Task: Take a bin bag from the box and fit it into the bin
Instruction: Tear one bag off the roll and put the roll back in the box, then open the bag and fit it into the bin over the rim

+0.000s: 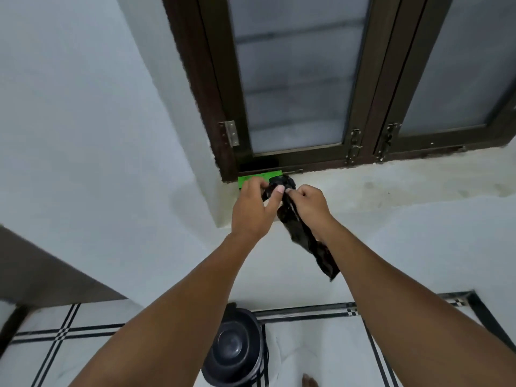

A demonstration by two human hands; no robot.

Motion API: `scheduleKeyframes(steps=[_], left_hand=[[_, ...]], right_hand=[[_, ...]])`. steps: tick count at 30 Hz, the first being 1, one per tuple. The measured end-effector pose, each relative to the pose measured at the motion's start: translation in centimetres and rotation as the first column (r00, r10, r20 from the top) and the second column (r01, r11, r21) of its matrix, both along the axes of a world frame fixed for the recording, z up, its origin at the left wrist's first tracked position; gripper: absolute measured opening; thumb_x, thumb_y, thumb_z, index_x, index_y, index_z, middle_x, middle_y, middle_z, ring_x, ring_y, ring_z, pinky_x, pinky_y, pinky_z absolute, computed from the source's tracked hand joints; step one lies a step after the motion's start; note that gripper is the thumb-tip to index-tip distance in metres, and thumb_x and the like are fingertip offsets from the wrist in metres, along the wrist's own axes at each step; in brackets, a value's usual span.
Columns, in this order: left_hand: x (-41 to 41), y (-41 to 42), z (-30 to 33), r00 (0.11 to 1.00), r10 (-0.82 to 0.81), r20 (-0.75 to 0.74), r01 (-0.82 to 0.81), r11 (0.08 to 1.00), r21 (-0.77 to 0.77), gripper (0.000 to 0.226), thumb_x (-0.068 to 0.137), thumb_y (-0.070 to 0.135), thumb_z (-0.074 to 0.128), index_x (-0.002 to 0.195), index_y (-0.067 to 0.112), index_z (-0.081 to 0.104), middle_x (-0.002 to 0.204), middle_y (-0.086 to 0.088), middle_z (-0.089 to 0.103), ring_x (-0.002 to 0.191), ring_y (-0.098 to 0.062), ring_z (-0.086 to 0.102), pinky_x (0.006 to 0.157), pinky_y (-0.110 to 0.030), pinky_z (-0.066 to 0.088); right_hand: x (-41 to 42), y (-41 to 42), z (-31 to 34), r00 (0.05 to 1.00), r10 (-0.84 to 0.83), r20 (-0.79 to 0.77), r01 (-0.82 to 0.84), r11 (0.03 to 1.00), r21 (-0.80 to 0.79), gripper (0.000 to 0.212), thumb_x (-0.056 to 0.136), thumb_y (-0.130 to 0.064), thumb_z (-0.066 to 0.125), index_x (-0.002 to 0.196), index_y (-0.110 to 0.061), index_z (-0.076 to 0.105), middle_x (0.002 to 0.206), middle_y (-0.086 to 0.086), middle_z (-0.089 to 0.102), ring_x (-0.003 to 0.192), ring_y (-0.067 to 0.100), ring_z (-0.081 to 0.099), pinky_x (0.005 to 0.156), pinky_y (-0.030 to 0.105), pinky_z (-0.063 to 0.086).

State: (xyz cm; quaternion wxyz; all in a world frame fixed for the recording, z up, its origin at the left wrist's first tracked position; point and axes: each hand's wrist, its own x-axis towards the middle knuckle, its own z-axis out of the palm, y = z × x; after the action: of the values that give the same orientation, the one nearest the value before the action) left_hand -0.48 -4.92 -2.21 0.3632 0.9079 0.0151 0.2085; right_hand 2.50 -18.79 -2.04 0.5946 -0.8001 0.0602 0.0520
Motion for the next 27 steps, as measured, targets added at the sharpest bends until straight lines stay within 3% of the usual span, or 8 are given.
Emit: scheduleKeyframes(steps=[5, 8, 13, 17, 21, 22, 24, 27], left_hand=[[-8.2, 5.0, -1.0, 0.897, -0.221, -0.383, 0.043, 0.906, -0.422, 0.044, 0.090, 0.059, 0.066, 0.108, 0.019, 0.059, 0.094, -0.005, 0.067, 0.079, -0.017, 0.064, 0.076, -0.031, 0.053], [-12.4, 8.0, -2.4, 0.875, -0.241, -0.420, -0.043, 0.826, -0.563, 0.026, 0.095, 0.038, 0.068, 0.105, 0.014, 0.064, 0.094, -0.004, 0.070, 0.083, -0.019, 0.067, 0.078, -0.031, 0.055], [-16.9, 13.2, -4.1, 0.896, 0.098, -0.433, -0.425, 0.472, -0.773, 0.021, 0.101, 0.027, 0.059, 0.105, 0.009, 0.068, 0.104, -0.012, 0.074, 0.099, -0.029, 0.071, 0.089, -0.042, 0.060], [-19.1, 16.2, -4.5, 0.823, 0.248, -0.511, -0.566, 0.270, -0.779, 0.028, 0.101, 0.034, 0.059, 0.115, 0.009, 0.063, 0.109, -0.009, 0.070, 0.102, -0.030, 0.068, 0.094, -0.045, 0.058], [-20.4, 16.8, -4.4, 0.818, 0.154, -0.555, -0.570, 0.079, -0.818, 0.064, 0.092, 0.051, 0.065, 0.139, 0.012, 0.048, 0.132, -0.010, 0.063, 0.117, -0.033, 0.064, 0.101, -0.050, 0.055], [-20.9, 16.7, -4.6, 0.786, 0.182, -0.590, -0.613, 0.119, -0.781, 0.078, 0.086, 0.058, 0.066, 0.147, 0.015, 0.040, 0.139, -0.010, 0.057, 0.122, -0.034, 0.060, 0.102, -0.052, 0.053], [-22.5, 15.8, -4.4, 0.751, 0.365, -0.550, -0.660, 0.435, -0.612, 0.082, 0.084, 0.061, 0.066, 0.149, 0.020, 0.036, 0.143, -0.008, 0.049, 0.129, -0.032, 0.052, 0.106, -0.050, 0.047], [-25.8, 14.2, -4.3, 0.898, 0.371, -0.235, -0.437, 0.812, -0.387, 0.048, 0.088, 0.053, 0.070, 0.123, 0.022, 0.056, 0.117, 0.002, 0.059, 0.108, -0.016, 0.058, 0.092, -0.032, 0.052]], right_hand=[[-6.0, 5.5, 0.1, 0.950, 0.026, -0.312, 0.097, 0.923, 0.372, 0.026, 0.097, -0.031, 0.064, 0.091, -0.006, 0.069, 0.091, 0.020, 0.074, 0.077, 0.029, 0.070, 0.083, 0.044, 0.060], [-10.6, 8.9, -0.2, 0.935, 0.141, -0.326, 0.041, 0.869, 0.493, 0.043, 0.103, -0.042, 0.054, 0.107, -0.003, 0.073, 0.104, 0.018, 0.077, 0.087, 0.028, 0.075, 0.078, 0.038, 0.062], [-17.7, 12.0, -1.5, 0.901, 0.360, -0.243, -0.294, 0.917, 0.268, 0.054, 0.083, -0.062, 0.072, 0.113, -0.017, 0.073, 0.110, 0.005, 0.077, 0.104, 0.023, 0.074, 0.094, 0.044, 0.059], [-21.4, 12.5, -2.4, 0.767, 0.578, -0.278, -0.474, 0.803, 0.361, 0.044, 0.089, -0.037, 0.077, 0.125, -0.016, 0.065, 0.118, 0.006, 0.075, 0.109, 0.022, 0.072, 0.091, 0.039, 0.059], [-22.9, 13.6, -3.2, 0.868, 0.418, -0.268, -0.320, 0.883, 0.343, 0.018, 0.094, -0.010, 0.071, 0.111, -0.006, 0.069, 0.108, 0.014, 0.077, 0.095, 0.025, 0.074, 0.074, 0.030, 0.061], [-23.3, 13.9, -3.5, 0.898, 0.353, -0.262, -0.260, 0.907, 0.331, 0.014, 0.093, -0.009, 0.071, 0.107, -0.006, 0.069, 0.107, 0.015, 0.076, 0.090, 0.023, 0.074, 0.067, 0.027, 0.060], [-23.9, 14.2, -3.6, 0.939, 0.241, -0.245, -0.165, 0.941, 0.296, 0.013, 0.090, -0.010, 0.076, 0.100, -0.008, 0.069, 0.103, 0.013, 0.076, 0.083, 0.019, 0.074, 0.057, 0.022, 0.058], [-24.6, 14.0, -4.3, 0.961, 0.150, -0.232, -0.090, 0.964, 0.252, 0.025, 0.084, -0.016, 0.083, 0.103, -0.006, 0.069, 0.099, 0.011, 0.076, 0.084, 0.020, 0.074, 0.054, 0.023, 0.057]])
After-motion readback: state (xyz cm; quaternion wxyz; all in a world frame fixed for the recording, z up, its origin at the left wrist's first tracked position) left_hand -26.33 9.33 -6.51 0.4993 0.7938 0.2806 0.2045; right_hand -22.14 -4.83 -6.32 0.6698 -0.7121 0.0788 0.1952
